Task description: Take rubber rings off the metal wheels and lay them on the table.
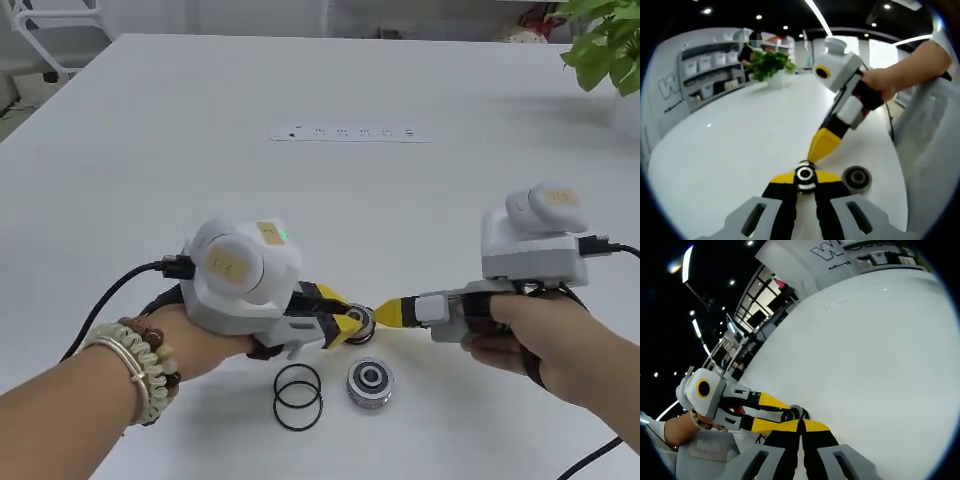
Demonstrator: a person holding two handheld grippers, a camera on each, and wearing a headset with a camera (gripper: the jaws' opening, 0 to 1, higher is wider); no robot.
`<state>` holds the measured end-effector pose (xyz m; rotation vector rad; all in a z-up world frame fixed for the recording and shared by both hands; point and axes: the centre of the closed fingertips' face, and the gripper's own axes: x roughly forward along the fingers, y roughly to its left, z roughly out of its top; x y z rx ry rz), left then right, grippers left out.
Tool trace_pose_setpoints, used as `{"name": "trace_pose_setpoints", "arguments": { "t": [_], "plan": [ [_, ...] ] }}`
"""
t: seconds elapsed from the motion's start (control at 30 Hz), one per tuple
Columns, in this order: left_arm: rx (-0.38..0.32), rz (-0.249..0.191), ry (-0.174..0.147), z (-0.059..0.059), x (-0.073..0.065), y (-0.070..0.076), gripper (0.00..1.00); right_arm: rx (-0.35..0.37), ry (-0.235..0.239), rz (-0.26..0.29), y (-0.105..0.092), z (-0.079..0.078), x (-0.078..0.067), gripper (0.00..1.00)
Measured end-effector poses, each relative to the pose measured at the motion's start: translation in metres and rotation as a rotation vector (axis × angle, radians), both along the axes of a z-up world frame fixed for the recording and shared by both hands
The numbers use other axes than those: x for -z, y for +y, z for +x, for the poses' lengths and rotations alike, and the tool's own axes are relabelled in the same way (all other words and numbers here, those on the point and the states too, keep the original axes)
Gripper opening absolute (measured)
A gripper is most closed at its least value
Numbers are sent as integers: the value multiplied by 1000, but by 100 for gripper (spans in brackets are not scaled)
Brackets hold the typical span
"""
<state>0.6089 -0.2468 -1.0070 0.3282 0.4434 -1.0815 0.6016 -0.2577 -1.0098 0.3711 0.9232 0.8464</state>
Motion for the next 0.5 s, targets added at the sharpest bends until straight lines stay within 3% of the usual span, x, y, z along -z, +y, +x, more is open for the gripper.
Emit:
{"name": "trace_pose_setpoints", "arguments": {
  "t": [0.5],
  "plan": [
    [-16,-3,0,0,0,3,13,-27,-25,-17,8,1,-4,0]
  ]
}}
